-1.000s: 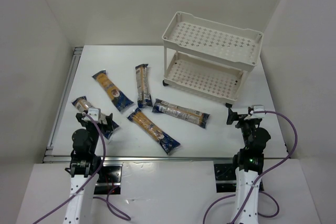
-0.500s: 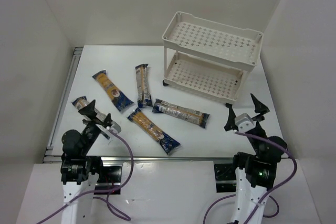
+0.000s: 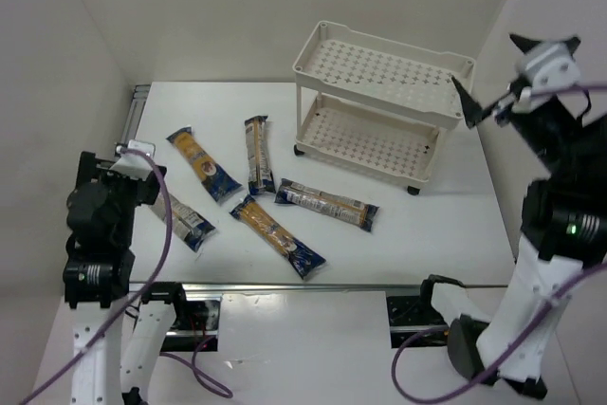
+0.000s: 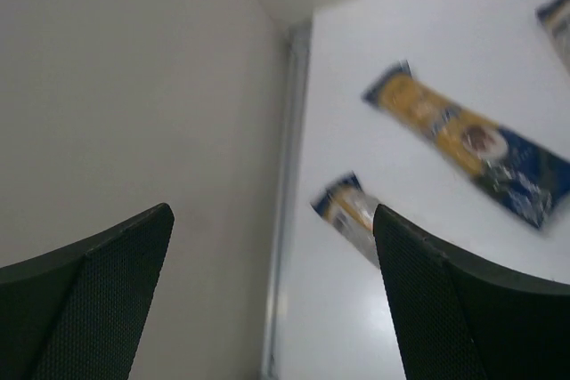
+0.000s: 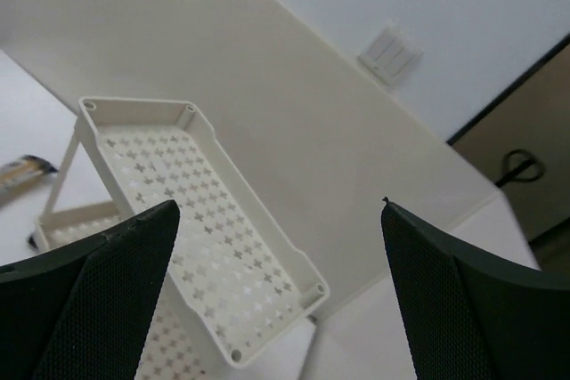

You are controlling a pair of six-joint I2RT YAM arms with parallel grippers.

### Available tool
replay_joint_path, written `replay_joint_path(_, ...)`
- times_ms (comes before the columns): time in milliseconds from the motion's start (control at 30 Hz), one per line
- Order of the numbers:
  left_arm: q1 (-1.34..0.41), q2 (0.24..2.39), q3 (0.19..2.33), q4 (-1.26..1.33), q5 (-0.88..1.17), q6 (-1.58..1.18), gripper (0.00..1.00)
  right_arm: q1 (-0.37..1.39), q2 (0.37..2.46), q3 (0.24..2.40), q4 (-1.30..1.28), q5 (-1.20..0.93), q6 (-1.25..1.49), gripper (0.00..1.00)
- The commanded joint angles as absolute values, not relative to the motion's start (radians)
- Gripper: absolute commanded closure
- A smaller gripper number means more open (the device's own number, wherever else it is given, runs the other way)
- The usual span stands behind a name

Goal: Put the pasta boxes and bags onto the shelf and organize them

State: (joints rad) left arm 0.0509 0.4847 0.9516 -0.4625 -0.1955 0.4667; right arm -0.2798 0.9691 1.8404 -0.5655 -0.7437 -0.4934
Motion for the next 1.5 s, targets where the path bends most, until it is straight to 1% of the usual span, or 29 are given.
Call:
replay_joint_path(0, 0.095, 0.532, 0.965, -0.661, -0.233, 0.226, 0.00, -0.285, 1.113, 1.988, -0.666, -0.805, -0.306, 0.01)
replay_joint_path(100, 0.136, 0.557, 0.965, -0.641, -0.267, 0.203, 0.00, -0.285, 1.245, 2.179, -0.655, -0.801, -0.232, 0.01)
replay_joint_path(200, 0.176, 0.566, 0.974, -0.597, -0.258, 0.190, 0.00, -0.285, 1.354, 2.264, -0.655, -0.689, -0.222, 0.01)
replay_joint_path(300, 0.241, 0.577, 0.974, -0.557, -0.143, 0.118, 0.00, -0.285, 1.408, 2.250, -0.655, -0.620, -0.248, 0.01)
replay_joint_path(333, 0.261, 0.577, 0.974, -0.542, -0.065, 0.070, 0.00, -0.285, 1.408, 2.240, -0.640, -0.608, -0.249, 0.01)
replay_joint_path(367, 0.284, 0.577, 0.974, -0.507, -0.030, 0.042, 0.00, -0.285, 1.425, 2.240, -0.640, -0.585, -0.249, 0.01)
replay_joint_path(433, 0.346, 0.607, 0.960, -0.477, 0.041, -0.004, 0.00, -0.275, 1.492, 2.295, -0.640, -0.520, -0.249, 0.01)
replay_joint_path(467, 0.363, 0.617, 0.950, -0.448, 0.102, -0.038, 0.00, -0.247, 1.526, 2.336, -0.688, -0.467, -0.274, 0.01)
replay_joint_path(500, 0.392, 0.638, 0.950, -0.436, 0.126, -0.054, 0.00, -0.189, 1.604, 2.432, -0.725, -0.372, -0.319, 0.01)
replay_joint_path(533, 0.405, 0.647, 0.950, -0.427, 0.142, -0.069, 0.00, 0.041, 1.632, 2.448, -0.747, -0.030, -0.436, 0.01)
replay_joint_path(567, 0.417, 0.656, 0.940, -0.417, 0.173, -0.090, 0.00, 0.195, 1.646, 2.428, -0.701, 0.200, -0.507, 0.01)
replay_joint_path(600, 0.426, 0.666, 0.940, -0.408, 0.184, -0.091, 0.00, 0.328, 1.646, 2.311, -0.640, 0.377, -0.576, 0.01)
replay_joint_path(633, 0.445, 0.666, 0.940, -0.408, 0.184, -0.104, 0.00, 0.532, 1.626, 2.259, -0.587, 0.508, -0.656, 0.01)
replay_joint_path(667, 0.454, 0.666, 0.931, -0.408, 0.195, -0.104, 0.00, 0.614, 1.617, 2.228, -0.542, 0.509, -0.657, 0.01)
replay_joint_path(700, 0.454, 0.666, 0.931, -0.408, 0.184, -0.116, 0.00, 0.688, 1.629, 2.268, -0.531, 0.509, -0.634, 0.01)
replay_joint_path(733, 0.466, 0.666, 0.922, -0.408, 0.175, -0.117, 0.00, 0.759, 1.666, 2.328, -0.555, 0.524, -0.615, 0.01)
replay_joint_path(767, 0.475, 0.651, 0.922, -0.420, 0.163, -0.127, 0.00, 0.853, 1.759, 2.395, -0.587, 0.520, -0.553, 0.01)
replay_joint_path(800, 0.476, 0.632, 0.913, -0.420, 0.132, -0.127, 0.00, 0.879, 1.802, 2.513, -0.677, 0.474, -0.505, 0.01)
replay_joint_path(833, 0.476, 0.621, 0.913, -0.437, 0.117, -0.127, 0.00, 0.899, 1.837, 2.537, -0.716, 0.413, -0.459, 0.01)
replay_joint_path(867, 0.476, 0.612, 0.901, -0.452, 0.101, -0.141, 0.00, 0.940, 1.883, 2.537, -0.745, 0.302, -0.380, 0.01)
replay_joint_path(933, 0.488, 0.589, 0.874, -0.466, 0.080, -0.182, 0.00, 0.969, 1.926, 2.494, -0.860, 0.154, -0.322, 0.01)
replay_joint_path(967, 0.498, 0.589, 0.874, -0.466, 0.069, -0.183, 0.00, 0.979, 1.942, 2.459, -0.882, 0.096, -0.296, 0.01)
replay_joint_path(1000, 0.499, 0.577, 0.862, -0.466, 0.069, -0.198, 0.00, 0.979, 1.951, 2.360, -0.896, -0.014, -0.247, 0.01)
replay_joint_path(1067, 0.508, 0.565, 0.862, -0.466, 0.032, -0.222, 0.00, 0.979, 1.931, 2.223, -0.896, -0.076, -0.218, 0.01)
replay_joint_path(1100, 0.508, 0.552, 0.862, -0.454, 0.032, -0.222, 0.00, 0.979, 1.905, 2.082, -0.882, -0.133, -0.187, 0.01)
replay_joint_path(1167, 0.508, 0.552, 0.832, -0.445, 0.032, -0.222, 0.00, 0.979, 1.882, 1.940, -0.850, -0.169, -0.161, 0.01)
replay_joint_path(1200, 0.517, 0.540, 0.821, -0.436, 0.032, -0.222, 0.00, 0.994, 1.873, 1.810, -0.833, -0.169, -0.161, 0.01)
replay_joint_path(1300, 0.528, 0.531, 0.801, -0.426, 0.032, -0.233, 0.00, 1.023, 1.855, 1.634, -0.738, -0.123, -0.149, 0.01)
replay_joint_path(1467, 0.574, 0.531, 0.746, -0.393, 0.104, -0.288, 0.00, 1.032, 1.913, 1.574, -0.651, -0.040, -0.117, 0.01)
